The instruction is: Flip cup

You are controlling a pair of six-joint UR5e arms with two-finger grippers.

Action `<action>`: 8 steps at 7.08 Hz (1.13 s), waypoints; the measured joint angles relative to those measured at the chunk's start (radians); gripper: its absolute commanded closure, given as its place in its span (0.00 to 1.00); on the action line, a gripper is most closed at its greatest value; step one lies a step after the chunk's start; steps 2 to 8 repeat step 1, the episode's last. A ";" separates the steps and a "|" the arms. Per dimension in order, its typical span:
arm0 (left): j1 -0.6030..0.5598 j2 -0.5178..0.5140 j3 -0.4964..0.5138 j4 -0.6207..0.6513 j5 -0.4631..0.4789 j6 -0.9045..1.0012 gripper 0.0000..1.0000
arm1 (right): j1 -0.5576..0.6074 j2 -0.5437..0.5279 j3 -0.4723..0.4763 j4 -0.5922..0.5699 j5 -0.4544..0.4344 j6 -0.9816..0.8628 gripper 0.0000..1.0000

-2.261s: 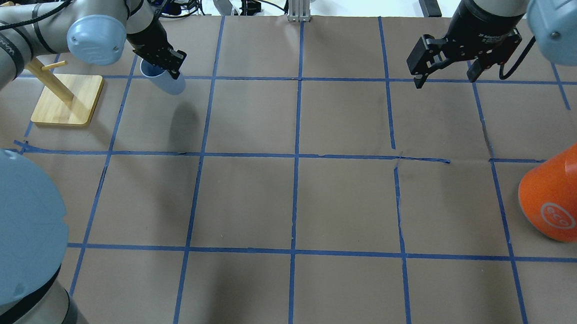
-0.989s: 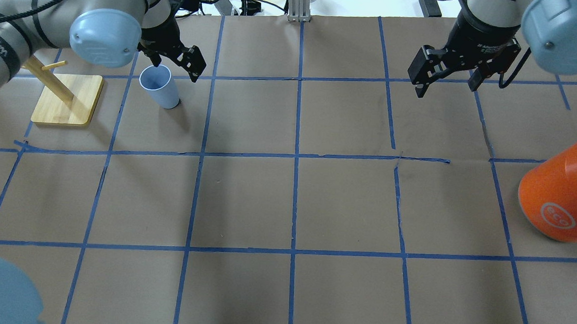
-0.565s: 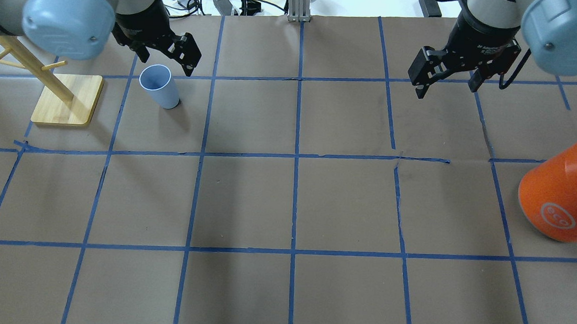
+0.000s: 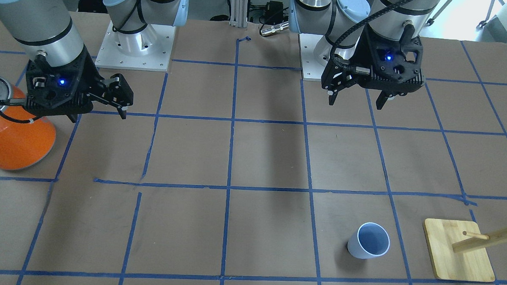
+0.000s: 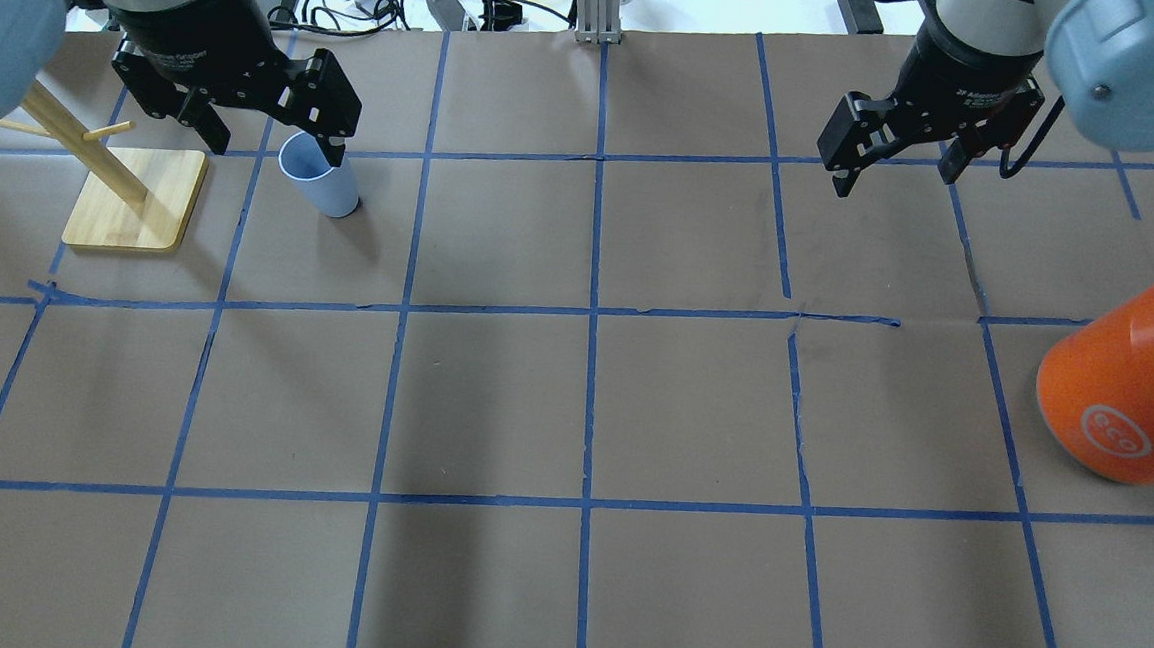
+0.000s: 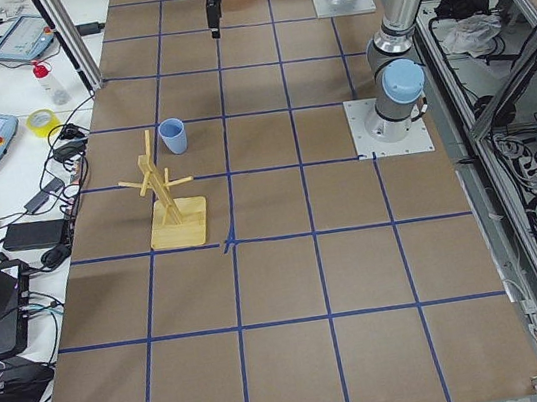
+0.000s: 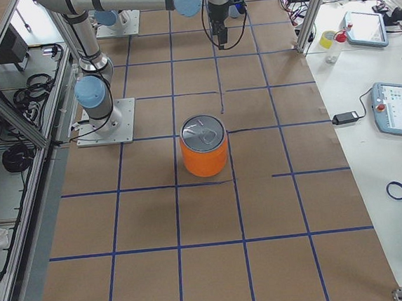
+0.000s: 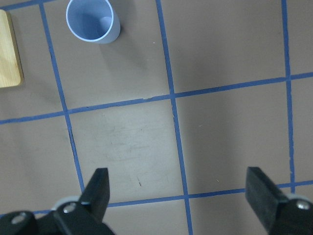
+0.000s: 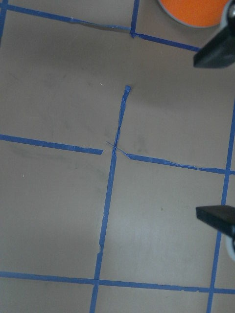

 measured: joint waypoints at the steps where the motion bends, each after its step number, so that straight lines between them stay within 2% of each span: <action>1: -0.001 -0.003 0.005 -0.003 0.001 -0.015 0.00 | 0.001 -0.003 0.000 0.001 -0.014 0.000 0.00; 8: -0.001 -0.003 0.005 -0.003 0.001 -0.015 0.00 | 0.001 -0.003 0.000 0.001 -0.014 0.000 0.00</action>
